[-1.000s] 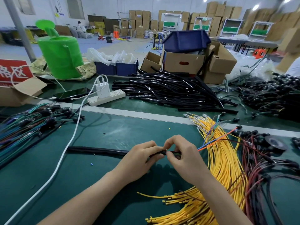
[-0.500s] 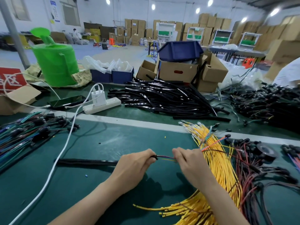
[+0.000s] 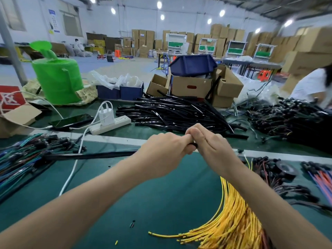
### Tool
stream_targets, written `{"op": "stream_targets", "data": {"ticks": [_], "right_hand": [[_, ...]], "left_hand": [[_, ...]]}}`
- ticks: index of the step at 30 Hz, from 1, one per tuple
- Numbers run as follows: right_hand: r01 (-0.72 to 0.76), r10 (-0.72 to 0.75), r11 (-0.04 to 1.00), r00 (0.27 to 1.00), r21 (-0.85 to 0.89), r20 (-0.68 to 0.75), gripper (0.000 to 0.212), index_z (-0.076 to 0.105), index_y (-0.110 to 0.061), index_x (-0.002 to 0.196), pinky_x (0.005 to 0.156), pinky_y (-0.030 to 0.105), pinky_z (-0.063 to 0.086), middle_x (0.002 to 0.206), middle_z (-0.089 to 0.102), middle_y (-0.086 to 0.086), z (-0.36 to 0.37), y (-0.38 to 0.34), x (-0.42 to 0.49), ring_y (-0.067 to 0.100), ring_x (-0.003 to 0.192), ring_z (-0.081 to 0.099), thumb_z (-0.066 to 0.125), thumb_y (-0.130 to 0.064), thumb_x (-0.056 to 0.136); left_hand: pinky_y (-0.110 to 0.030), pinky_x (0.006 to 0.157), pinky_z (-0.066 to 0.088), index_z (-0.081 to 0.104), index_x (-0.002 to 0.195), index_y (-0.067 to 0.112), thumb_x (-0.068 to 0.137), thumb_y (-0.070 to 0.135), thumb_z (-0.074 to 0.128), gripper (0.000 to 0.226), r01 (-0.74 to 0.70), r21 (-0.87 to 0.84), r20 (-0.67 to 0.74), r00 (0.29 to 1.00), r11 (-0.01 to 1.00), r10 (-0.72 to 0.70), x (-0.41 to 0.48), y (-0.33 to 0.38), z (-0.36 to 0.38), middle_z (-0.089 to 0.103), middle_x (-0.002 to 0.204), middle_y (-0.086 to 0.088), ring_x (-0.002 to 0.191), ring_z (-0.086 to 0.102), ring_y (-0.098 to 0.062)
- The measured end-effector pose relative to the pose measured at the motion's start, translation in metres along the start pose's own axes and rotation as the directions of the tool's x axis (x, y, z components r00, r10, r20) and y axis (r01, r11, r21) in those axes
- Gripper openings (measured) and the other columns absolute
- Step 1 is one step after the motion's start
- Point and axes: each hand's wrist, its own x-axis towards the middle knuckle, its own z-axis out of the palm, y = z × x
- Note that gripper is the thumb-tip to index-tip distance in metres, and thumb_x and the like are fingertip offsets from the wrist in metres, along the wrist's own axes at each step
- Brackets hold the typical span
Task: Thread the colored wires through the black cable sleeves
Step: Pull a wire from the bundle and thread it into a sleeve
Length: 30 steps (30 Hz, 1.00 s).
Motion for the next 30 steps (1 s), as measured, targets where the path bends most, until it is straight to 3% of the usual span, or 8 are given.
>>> {"op": "stream_targets", "data": {"ticks": [4, 8, 13, 19, 22, 25, 27, 30], "right_hand": [[-0.239, 0.242, 0.962, 0.97, 0.135, -0.009, 0.047, 0.06, -0.016, 0.079, 0.06, 0.033, 0.03, 0.045, 0.045, -0.014, -0.013, 0.035, -0.011, 0.011, 0.054, 0.039, 0.029, -0.042, 0.102], [-0.156, 0.155, 0.988, 0.985, -0.011, -0.077, 0.049, 0.05, -0.014, 0.058, 0.053, 0.031, 0.026, 0.046, 0.039, -0.005, -0.025, 0.041, -0.015, 0.007, 0.046, 0.036, 0.039, -0.039, 0.099], [-0.12, 0.116, 0.983, 0.993, -0.137, -0.039, 0.056, 0.041, -0.024, 0.044, 0.051, 0.034, 0.022, 0.039, 0.031, -0.003, -0.026, 0.029, -0.019, 0.011, 0.043, 0.03, 0.042, -0.043, 0.097], [0.004, 0.018, 0.983, 0.993, -0.182, 0.12, 0.059, 0.041, -0.019, 0.056, 0.05, 0.03, 0.025, 0.046, 0.032, -0.005, -0.021, 0.011, -0.039, 0.011, 0.047, 0.034, 0.027, -0.073, 0.078], [0.063, -0.032, 0.987, 0.978, -0.149, 0.207, 0.05, 0.057, -0.021, 0.075, 0.053, 0.024, 0.031, 0.053, 0.045, -0.007, -0.028, 0.003, -0.047, 0.009, 0.055, 0.043, 0.036, -0.066, 0.08], [0.125, -0.053, 0.959, 0.961, -0.254, 0.271, 0.039, 0.063, -0.018, 0.087, 0.061, 0.034, 0.037, 0.058, 0.048, -0.005, -0.031, -0.008, -0.048, 0.012, 0.057, 0.044, 0.041, -0.05, 0.093], [0.193, -0.1, 0.929, 0.952, -0.314, 0.288, 0.037, 0.058, -0.024, 0.082, 0.062, 0.038, 0.039, 0.058, 0.046, -0.005, -0.025, -0.02, -0.051, 0.02, 0.06, 0.045, 0.036, -0.048, 0.098], [0.149, -0.102, 0.973, 0.963, -0.175, 0.251, 0.036, 0.04, -0.038, 0.066, 0.058, 0.035, 0.035, 0.054, 0.038, -0.005, -0.02, -0.033, -0.06, 0.013, 0.055, 0.04, 0.024, -0.047, 0.096]], "left_hand": [[-0.043, 0.068, 0.047, 0.054, 0.09, 0.025, 0.099, 0.036, 0.037, 0.022, 0.0, -0.195, -0.157, 0.987, 0.981, -0.031, -0.012, -0.013, -0.02, 0.059, 0.069, 0.004, 0.066, 0.054, -0.023], [-0.031, 0.054, 0.036, 0.055, 0.092, 0.034, 0.094, 0.046, 0.037, 0.022, -0.021, -0.178, -0.105, 0.994, 0.984, 0.002, -0.024, -0.023, -0.026, 0.051, 0.057, 0.014, 0.052, 0.045, -0.006], [-0.03, 0.052, 0.033, 0.055, 0.094, 0.034, 0.095, 0.045, 0.038, 0.02, -0.003, -0.144, -0.054, 0.999, 0.99, -0.005, -0.034, -0.033, -0.019, 0.047, 0.054, 0.006, 0.051, 0.042, -0.011], [-0.037, 0.061, 0.039, 0.045, 0.085, 0.03, 0.098, 0.04, 0.037, 0.019, 0.035, -0.034, 0.064, 0.997, 0.999, -0.033, -0.043, -0.042, 0.004, 0.049, 0.063, 0.0, 0.062, 0.046, -0.022], [-0.038, 0.059, 0.04, 0.041, 0.079, 0.034, 0.099, 0.039, 0.036, 0.021, 0.082, -0.154, 0.171, 0.984, 0.985, -0.056, -0.05, -0.045, 0.009, 0.049, 0.062, -0.007, 0.056, 0.042, -0.022], [-0.035, 0.056, 0.04, 0.041, 0.087, 0.035, 0.099, 0.041, 0.032, 0.016, 0.028, -0.265, 0.241, 0.97, 0.964, 0.038, -0.052, -0.032, 0.012, 0.049, 0.063, -0.004, 0.054, 0.043, -0.02], [-0.027, 0.054, 0.037, 0.039, 0.087, 0.037, 0.096, 0.042, 0.028, 0.016, -0.065, -0.333, 0.212, 0.967, 0.941, 0.142, -0.049, -0.013, 0.015, 0.046, 0.06, 0.005, 0.053, 0.041, -0.015], [-0.022, 0.053, 0.035, 0.036, 0.08, 0.039, 0.094, 0.043, 0.025, 0.018, -0.147, -0.332, 0.138, 0.97, 0.932, 0.202, -0.043, 0.008, 0.015, 0.047, 0.061, 0.008, 0.056, 0.045, -0.015]]}}
